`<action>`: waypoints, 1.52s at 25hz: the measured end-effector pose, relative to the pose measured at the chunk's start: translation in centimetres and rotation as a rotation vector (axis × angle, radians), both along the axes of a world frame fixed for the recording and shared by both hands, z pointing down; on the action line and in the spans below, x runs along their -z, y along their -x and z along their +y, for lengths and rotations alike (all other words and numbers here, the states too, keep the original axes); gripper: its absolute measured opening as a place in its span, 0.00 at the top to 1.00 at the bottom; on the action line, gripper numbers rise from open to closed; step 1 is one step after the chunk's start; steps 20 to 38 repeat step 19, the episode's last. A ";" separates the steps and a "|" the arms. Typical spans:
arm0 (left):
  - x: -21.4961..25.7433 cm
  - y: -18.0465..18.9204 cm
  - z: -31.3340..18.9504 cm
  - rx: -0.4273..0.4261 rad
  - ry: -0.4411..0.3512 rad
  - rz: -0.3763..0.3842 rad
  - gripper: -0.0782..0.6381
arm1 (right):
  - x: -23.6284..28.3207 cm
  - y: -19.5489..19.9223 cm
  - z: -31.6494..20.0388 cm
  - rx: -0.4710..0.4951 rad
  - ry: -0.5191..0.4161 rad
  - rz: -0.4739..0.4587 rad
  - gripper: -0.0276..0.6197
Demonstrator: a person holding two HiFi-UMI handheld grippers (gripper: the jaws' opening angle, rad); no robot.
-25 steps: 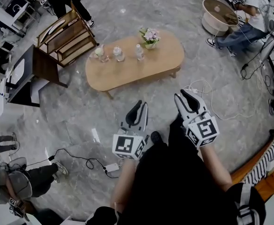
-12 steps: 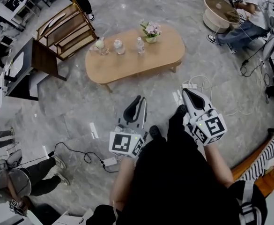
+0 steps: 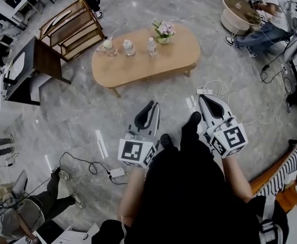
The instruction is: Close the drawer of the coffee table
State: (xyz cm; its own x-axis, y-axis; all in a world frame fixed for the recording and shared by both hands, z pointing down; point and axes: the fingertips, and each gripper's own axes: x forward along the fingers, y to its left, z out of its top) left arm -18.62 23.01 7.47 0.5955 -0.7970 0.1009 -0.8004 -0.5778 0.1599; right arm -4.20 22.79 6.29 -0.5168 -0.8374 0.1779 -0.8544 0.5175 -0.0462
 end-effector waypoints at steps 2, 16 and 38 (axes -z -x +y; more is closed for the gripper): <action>-0.1 0.0 -0.1 -0.002 0.000 -0.003 0.81 | 0.1 -0.3 0.0 -0.007 -0.002 -0.003 0.94; -1.5 -0.5 0.2 -0.001 0.019 -0.008 0.81 | -0.6 -1.0 0.4 -0.004 -0.003 0.006 0.94; -1.5 -0.7 0.2 -0.001 0.019 -0.010 0.81 | -0.7 -1.2 0.4 -0.003 -0.005 0.010 0.94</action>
